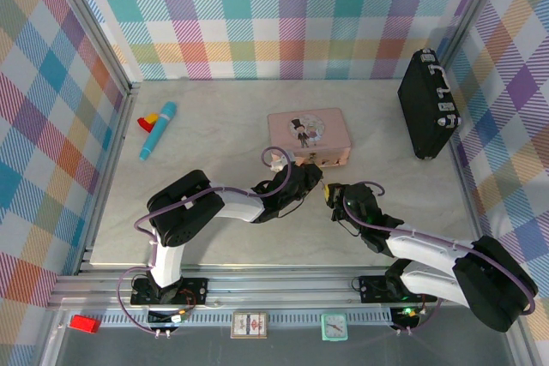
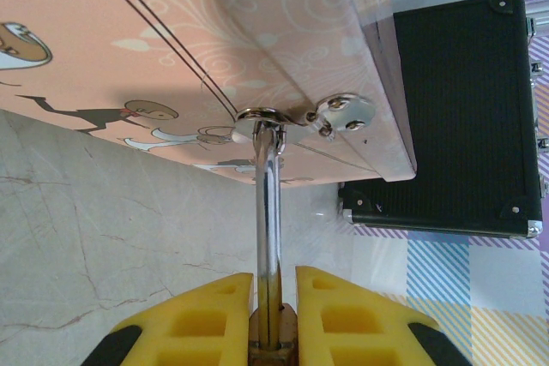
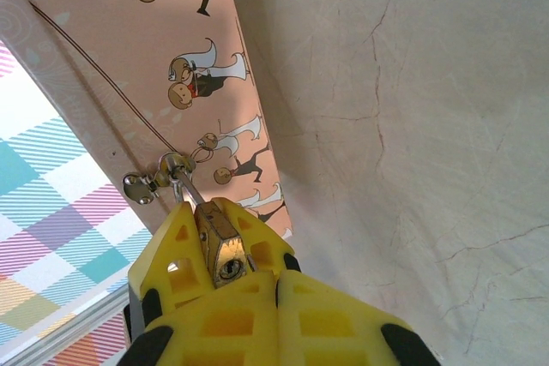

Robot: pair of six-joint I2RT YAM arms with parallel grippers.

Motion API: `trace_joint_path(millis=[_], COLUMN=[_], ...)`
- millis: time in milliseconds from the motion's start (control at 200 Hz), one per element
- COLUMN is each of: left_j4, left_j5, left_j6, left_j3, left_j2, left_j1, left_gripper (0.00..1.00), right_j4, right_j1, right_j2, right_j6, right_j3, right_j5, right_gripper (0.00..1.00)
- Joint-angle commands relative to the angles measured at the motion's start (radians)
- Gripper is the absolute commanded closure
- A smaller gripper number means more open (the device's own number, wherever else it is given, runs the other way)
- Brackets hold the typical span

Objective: Unlock a padlock with a key

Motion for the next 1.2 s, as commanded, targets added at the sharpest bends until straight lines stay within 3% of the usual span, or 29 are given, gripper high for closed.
trace_joint_path(millis=[0, 645, 1200], left_j4=[0.133, 0.147, 0.158], left_j5=[-0.003, 0.004, -0.015], left_j6=[0.033, 0.03, 0.028], left_j3=[0.043, 0.041, 0.03], left_j2=[-0.016, -0.011, -0.006], left_j1=[-0.021, -0.032, -0.033], left_gripper=[1.0, 1.0, 1.0], right_j4=[-0.009, 0.035, -0.062], right_j1=[0.008, 0.012, 0.011], right_j2=[-0.027, 0.015, -0.07], right_j6=[0.0, 0.003, -0.011], right_j3=[0.008, 0.015, 0.015], right_j5=[0.016, 0.016, 0.025], right_gripper=[1.0, 1.0, 1.0])
